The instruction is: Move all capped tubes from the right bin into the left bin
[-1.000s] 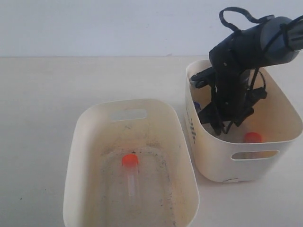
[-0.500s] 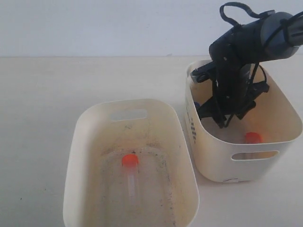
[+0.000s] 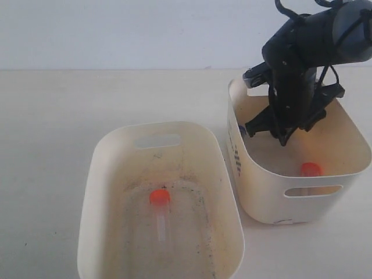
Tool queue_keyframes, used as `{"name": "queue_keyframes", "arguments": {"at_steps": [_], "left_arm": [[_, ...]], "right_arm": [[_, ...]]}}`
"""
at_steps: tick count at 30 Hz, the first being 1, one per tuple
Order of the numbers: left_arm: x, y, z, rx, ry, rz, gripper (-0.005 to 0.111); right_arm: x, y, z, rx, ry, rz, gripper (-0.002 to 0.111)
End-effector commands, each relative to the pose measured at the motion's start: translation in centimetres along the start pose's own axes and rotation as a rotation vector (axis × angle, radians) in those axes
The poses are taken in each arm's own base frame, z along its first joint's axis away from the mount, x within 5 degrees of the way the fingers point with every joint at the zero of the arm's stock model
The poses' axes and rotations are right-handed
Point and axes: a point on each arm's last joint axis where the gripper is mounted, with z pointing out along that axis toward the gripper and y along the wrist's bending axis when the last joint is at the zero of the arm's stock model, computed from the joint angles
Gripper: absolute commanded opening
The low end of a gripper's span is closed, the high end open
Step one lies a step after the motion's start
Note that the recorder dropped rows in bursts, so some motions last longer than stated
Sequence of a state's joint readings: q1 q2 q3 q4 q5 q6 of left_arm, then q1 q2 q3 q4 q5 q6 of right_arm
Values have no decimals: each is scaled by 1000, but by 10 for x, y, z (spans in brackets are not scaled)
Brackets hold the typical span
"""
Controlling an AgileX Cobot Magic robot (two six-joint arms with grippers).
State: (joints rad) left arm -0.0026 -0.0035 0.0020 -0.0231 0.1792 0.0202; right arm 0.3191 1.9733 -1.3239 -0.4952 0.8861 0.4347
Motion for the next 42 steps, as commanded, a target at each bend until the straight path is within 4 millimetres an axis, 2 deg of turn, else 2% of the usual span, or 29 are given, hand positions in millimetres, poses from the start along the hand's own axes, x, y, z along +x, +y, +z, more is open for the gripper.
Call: {"name": "queue_keyframes", "arguments": {"at_steps": [1, 5, 10, 12, 17, 20, 25, 35, 42], "left_arm": [[-1, 0, 0, 8, -6, -7, 4], [-1, 0, 0, 8, -6, -7, 4], [-1, 0, 0, 8, -6, -7, 4], [-1, 0, 0, 8, -6, -7, 4], [-1, 0, 0, 8, -6, -7, 4], [-1, 0, 0, 8, -6, -7, 4], [-1, 0, 0, 8, -6, -7, 4], [-1, 0, 0, 8, -6, -7, 4], [-1, 0, 0, 8, -6, -7, 4]], "right_arm": [[4, 6, 15, -2, 44, -10, 51], [9, 11, 31, 10, 101, -25, 51], [8, 11, 32, 24, 97, -10, 51], [7, 6, 26, 59, 81, 7, 51], [-1, 0, -17, 52, -60, 34, 51], [0, 7, -23, 40, -70, 32, 51], [0, 15, -17, 24, -59, 46, 51], [4, 25, 18, 76, 22, -12, 51], [5, 26, 28, 103, 34, -5, 51]]}}
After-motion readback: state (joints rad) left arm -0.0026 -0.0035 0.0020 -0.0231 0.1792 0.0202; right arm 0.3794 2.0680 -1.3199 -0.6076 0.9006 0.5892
